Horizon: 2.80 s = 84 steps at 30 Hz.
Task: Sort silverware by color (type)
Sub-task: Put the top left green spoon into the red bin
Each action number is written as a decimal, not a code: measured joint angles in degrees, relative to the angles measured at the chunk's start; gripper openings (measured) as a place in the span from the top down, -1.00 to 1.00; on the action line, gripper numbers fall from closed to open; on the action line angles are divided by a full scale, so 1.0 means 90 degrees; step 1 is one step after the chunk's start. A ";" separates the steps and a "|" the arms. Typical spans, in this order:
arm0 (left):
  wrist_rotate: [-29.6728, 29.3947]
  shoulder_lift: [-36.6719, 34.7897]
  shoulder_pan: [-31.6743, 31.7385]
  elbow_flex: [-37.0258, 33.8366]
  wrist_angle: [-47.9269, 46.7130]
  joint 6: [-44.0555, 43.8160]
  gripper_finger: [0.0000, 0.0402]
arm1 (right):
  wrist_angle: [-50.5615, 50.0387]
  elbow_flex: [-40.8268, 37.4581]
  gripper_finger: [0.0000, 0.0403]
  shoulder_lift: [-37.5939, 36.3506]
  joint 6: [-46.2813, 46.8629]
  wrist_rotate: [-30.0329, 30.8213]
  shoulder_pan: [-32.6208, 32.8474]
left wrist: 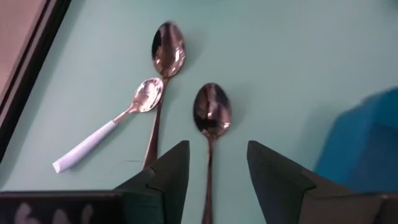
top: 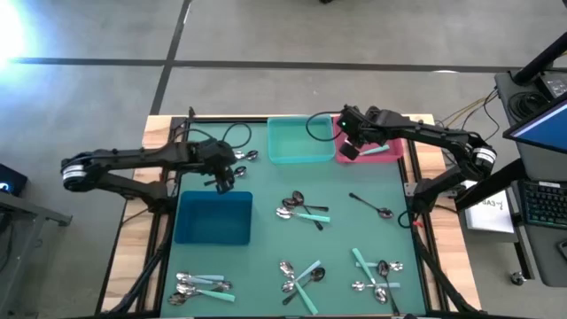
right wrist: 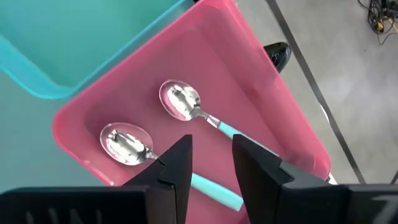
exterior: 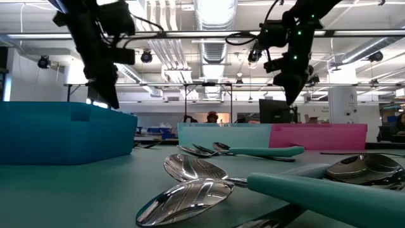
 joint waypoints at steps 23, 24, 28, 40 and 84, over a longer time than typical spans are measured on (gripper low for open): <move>-0.0176 0.1328 0.1513 0.0075 0.1000 0.1489 0.29 | -0.0032 -0.0212 0.49 0.0000 0.0165 0.0000 0.0000; -0.0110 0.1359 0.1558 0.0075 0.0985 0.1841 0.29 | -0.0032 -0.0212 0.50 0.0000 0.0150 0.0000 0.0000; 0.0166 0.1441 0.1750 0.0075 0.1007 0.3007 0.29 | -0.0032 -0.0213 0.51 0.0000 0.0151 0.0000 -0.0001; 0.0233 0.2067 0.2498 0.0559 0.1169 0.3595 0.30 | 0.0024 -0.0214 0.48 0.0000 0.0307 0.0000 0.0000; 0.1427 0.2936 0.3154 0.0886 0.0321 0.3798 0.29 | 0.0233 -0.0217 0.52 0.0000 0.0294 0.0000 0.0000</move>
